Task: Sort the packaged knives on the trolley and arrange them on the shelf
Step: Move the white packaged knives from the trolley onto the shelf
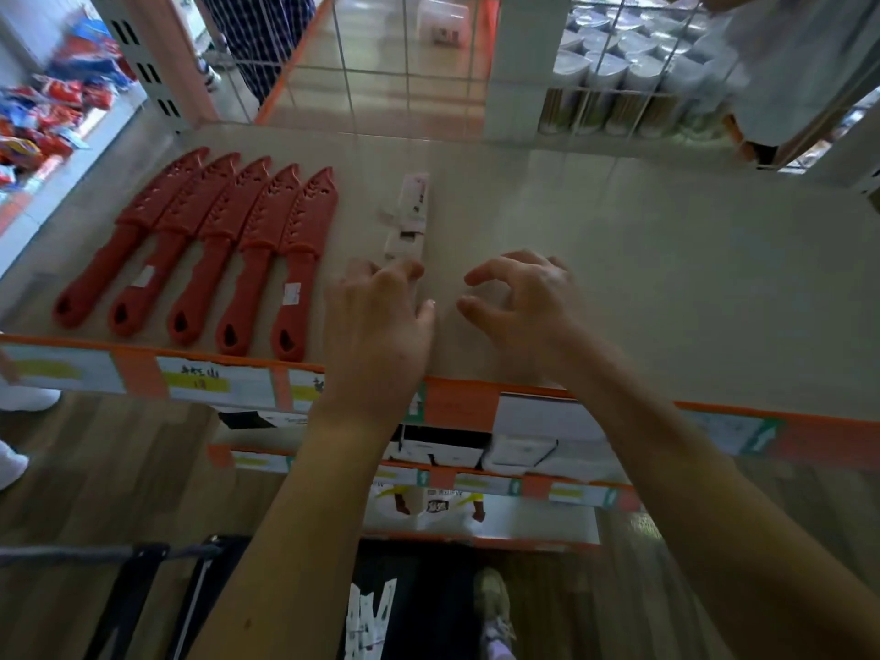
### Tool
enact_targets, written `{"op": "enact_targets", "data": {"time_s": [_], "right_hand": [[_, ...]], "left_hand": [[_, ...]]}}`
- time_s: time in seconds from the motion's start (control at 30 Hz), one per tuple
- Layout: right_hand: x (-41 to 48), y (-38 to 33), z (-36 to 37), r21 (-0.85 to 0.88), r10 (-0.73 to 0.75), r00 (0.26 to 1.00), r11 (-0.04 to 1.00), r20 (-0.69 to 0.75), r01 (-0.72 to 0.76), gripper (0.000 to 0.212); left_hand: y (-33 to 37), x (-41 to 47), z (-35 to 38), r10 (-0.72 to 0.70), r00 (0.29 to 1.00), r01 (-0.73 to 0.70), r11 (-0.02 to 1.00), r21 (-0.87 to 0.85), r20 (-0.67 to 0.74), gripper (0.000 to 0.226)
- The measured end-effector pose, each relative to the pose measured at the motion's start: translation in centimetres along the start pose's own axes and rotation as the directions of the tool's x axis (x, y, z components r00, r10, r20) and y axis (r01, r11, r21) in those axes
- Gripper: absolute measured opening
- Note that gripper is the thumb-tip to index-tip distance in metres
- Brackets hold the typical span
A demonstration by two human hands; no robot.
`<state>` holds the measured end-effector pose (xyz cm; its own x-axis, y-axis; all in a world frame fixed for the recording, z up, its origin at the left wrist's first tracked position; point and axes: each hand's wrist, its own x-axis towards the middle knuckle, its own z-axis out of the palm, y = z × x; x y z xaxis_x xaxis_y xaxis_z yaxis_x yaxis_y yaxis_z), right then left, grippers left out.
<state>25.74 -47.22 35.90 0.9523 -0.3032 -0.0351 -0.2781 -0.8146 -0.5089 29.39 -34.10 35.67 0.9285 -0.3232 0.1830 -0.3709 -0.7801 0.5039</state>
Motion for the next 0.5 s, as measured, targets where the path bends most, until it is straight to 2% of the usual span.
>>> {"op": "enact_targets", "data": {"time_s": [0.2, 0.5], "right_hand": [[-0.4, -0.4, -0.1, -0.009, -0.023, 1.000, 1.000, 0.012, 0.023, 0.033], [-0.7, -1.3, 0.2, -0.002, -0.053, 0.998, 0.999, 0.014, 0.053, 0.034]], "left_hand": [[-0.3, -0.4, -0.9, 0.015, 0.999, -0.014, 1.000, 0.006, -0.038, 0.027], [-0.6, -0.5, -1.4, -0.018, 0.999, 0.018, 1.000, -0.001, -0.045, 0.026]]}}
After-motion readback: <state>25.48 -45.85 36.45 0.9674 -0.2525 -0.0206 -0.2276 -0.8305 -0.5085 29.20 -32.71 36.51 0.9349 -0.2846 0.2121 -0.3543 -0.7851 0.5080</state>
